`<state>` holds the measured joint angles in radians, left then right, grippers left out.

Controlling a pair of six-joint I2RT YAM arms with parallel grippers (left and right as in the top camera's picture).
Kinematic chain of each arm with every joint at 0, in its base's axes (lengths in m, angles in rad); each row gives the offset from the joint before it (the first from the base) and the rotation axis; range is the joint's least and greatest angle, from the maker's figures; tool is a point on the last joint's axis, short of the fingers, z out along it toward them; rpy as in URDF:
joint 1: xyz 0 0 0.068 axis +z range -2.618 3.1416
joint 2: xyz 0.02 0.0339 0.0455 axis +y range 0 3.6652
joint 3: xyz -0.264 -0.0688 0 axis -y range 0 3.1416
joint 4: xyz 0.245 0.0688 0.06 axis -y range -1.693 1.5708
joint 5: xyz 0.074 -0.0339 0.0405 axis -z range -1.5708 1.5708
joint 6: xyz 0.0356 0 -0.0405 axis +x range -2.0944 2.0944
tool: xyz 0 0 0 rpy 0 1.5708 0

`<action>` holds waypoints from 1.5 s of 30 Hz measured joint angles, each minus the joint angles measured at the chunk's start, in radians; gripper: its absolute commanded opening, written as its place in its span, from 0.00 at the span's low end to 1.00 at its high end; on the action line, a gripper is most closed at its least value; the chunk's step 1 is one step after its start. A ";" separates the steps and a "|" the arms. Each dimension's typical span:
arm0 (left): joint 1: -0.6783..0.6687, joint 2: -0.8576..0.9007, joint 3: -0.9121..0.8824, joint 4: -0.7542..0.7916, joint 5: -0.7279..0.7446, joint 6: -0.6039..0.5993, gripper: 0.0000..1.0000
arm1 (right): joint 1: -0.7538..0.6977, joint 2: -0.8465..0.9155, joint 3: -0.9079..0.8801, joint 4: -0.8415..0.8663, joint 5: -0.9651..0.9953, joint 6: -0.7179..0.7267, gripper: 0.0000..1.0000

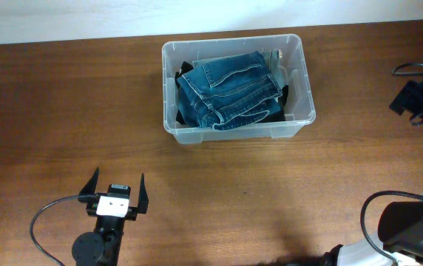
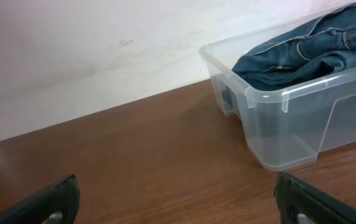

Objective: Pack container

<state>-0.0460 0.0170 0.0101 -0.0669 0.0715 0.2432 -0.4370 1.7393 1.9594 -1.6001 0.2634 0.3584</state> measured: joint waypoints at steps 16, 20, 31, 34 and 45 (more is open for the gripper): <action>0.000 0.000 0.000 0.000 0.000 0.000 0.99 | 0.000 0.000 0.000 0.000 0.000 0.000 0.98; 0.000 0.000 0.000 0.000 0.000 0.000 0.99 | 0.000 0.000 0.000 0.000 0.000 0.000 0.98; 0.000 0.000 0.000 0.000 0.000 0.000 0.99 | 0.000 0.000 0.000 0.019 0.008 -0.005 0.98; 0.000 0.000 0.000 0.000 0.000 0.000 0.99 | 0.000 -0.017 -0.004 0.087 0.002 -0.005 0.98; 0.000 0.001 0.000 -0.001 0.000 0.000 1.00 | 0.183 -0.509 -0.330 0.640 -0.091 -0.015 0.98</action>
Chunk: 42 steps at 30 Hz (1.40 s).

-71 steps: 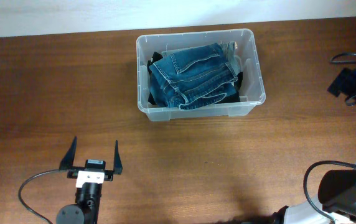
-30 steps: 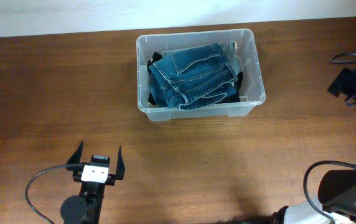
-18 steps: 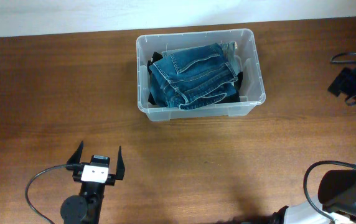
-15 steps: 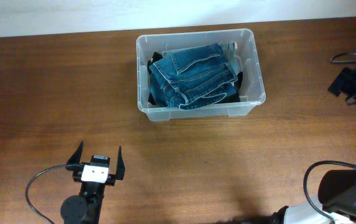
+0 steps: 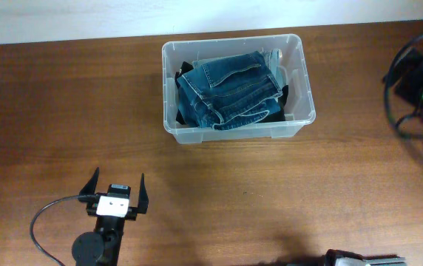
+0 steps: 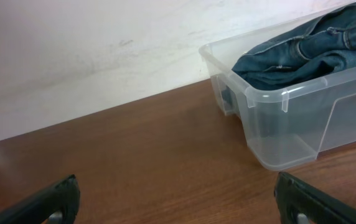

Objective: Pack container

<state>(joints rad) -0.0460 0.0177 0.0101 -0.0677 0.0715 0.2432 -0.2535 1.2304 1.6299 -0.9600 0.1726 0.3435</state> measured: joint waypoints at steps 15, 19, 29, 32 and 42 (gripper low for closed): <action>0.000 0.000 0.000 0.000 0.000 0.000 0.99 | 0.230 -0.765 -0.843 0.478 -0.017 0.000 0.98; 0.000 0.000 0.000 0.000 0.000 0.000 0.99 | 0.231 -0.943 -1.048 0.583 -0.016 0.000 0.98; 0.000 0.002 0.000 0.000 0.000 0.000 0.99 | 0.232 -1.207 -1.439 0.876 -0.086 -0.060 0.98; 0.000 0.002 0.000 0.000 0.000 0.000 0.99 | 0.232 -1.215 -1.487 0.938 -0.109 -0.071 0.98; 0.000 0.002 0.000 0.000 0.000 0.000 0.99 | 0.232 -1.215 -1.578 1.048 -0.156 -0.090 0.98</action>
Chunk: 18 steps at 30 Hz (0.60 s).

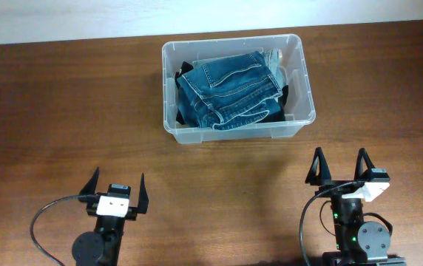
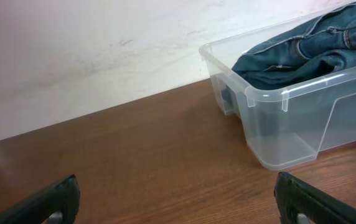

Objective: Pack container

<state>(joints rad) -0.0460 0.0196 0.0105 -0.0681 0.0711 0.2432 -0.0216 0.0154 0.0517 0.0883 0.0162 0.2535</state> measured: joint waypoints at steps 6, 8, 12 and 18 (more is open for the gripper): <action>0.000 0.000 0.000 0.000 0.000 0.000 0.99 | 0.000 0.000 -0.023 0.002 -0.003 -0.003 0.98; 0.000 0.000 0.000 0.000 0.000 0.000 0.99 | 0.000 0.000 -0.035 -0.009 -0.004 -0.003 0.98; 0.000 0.000 0.000 0.000 0.000 0.000 0.99 | 0.000 0.000 -0.042 -0.014 -0.004 -0.004 0.98; 0.000 0.000 0.000 0.000 0.000 0.000 0.99 | 0.000 -0.001 -0.042 -0.105 -0.004 -0.007 0.98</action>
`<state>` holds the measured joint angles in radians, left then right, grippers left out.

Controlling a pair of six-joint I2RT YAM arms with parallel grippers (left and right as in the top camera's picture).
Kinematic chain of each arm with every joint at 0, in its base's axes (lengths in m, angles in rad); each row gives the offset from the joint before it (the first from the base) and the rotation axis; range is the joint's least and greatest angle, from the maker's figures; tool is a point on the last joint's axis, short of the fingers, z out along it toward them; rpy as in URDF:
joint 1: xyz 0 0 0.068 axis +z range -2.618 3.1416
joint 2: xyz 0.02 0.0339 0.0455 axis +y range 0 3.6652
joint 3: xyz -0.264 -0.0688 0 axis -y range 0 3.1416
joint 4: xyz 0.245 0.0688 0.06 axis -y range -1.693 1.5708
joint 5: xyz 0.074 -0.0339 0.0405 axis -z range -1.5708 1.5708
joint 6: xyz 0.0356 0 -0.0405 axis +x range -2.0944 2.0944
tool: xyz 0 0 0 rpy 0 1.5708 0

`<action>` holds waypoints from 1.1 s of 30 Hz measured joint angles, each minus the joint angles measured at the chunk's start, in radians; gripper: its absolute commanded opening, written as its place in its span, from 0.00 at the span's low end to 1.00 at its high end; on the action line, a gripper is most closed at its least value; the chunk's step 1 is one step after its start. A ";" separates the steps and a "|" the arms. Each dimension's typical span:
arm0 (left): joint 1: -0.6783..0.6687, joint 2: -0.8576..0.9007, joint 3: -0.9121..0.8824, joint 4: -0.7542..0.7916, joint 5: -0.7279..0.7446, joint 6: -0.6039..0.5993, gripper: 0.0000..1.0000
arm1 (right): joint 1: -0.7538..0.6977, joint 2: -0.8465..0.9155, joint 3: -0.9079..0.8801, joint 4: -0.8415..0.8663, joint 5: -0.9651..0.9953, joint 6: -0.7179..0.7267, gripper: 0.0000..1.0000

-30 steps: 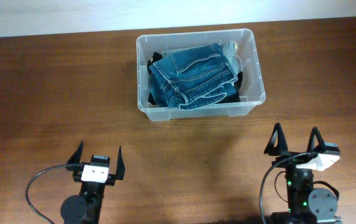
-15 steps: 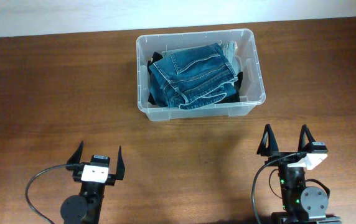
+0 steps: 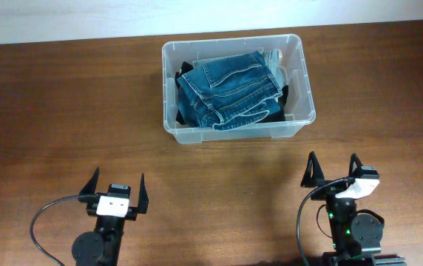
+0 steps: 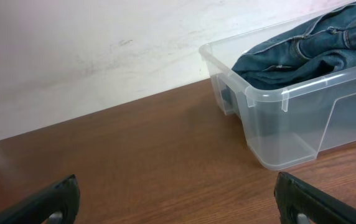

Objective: Pack container

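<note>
A clear plastic container (image 3: 304, 74) stands at the back middle of the table, holding folded blue jeans (image 3: 230, 89) over dark cloth. In the left wrist view the container (image 4: 277, 130) and the jeans (image 4: 302, 56) show at the right. My left gripper (image 3: 117, 185) rests open at the front left, nothing between its fingers (image 4: 60, 199). My right gripper (image 3: 332, 168) stands open at the front right, below the container, with nothing in it.
The brown wooden table (image 3: 63, 111) runs to a pale wall (image 3: 63, 18) at the back. A black cable (image 3: 45, 222) loops beside the left arm's base. Another cable (image 3: 300, 222) curves by the right arm's base.
My right gripper has shifted slightly left and toward the front edge, still open. The left gripper, container and jeans have not moved.
At first the right arm was off at the table's right edge, only partly in view. Then it blurred at the far right. After that it stood open at the front right below the container, where it stays now. The left gripper stayed open throughout.
</note>
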<state>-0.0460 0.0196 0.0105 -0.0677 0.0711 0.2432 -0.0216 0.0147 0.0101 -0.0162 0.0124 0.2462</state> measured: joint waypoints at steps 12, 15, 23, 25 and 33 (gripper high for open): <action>0.000 0.000 0.000 0.000 0.000 0.000 0.99 | 0.000 -0.001 0.000 -0.056 -0.008 0.001 0.98; 0.000 0.000 0.000 0.000 0.000 0.000 0.99 | 0.000 -0.001 0.000 -0.056 -0.011 0.001 0.98; 0.000 0.000 0.000 0.000 0.000 0.000 0.99 | 0.000 -0.001 0.000 -0.056 -0.011 0.001 0.98; 0.000 0.000 0.000 0.000 0.000 0.000 0.99 | 0.000 -0.001 0.000 -0.056 -0.011 0.001 0.98; 0.000 0.000 0.000 0.000 0.000 0.000 0.99 | 0.000 -0.001 0.000 -0.056 -0.011 0.001 0.98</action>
<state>-0.0460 0.0196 0.0105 -0.0681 0.0711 0.2432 -0.0216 0.0139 0.0101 -0.0727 0.0013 0.2470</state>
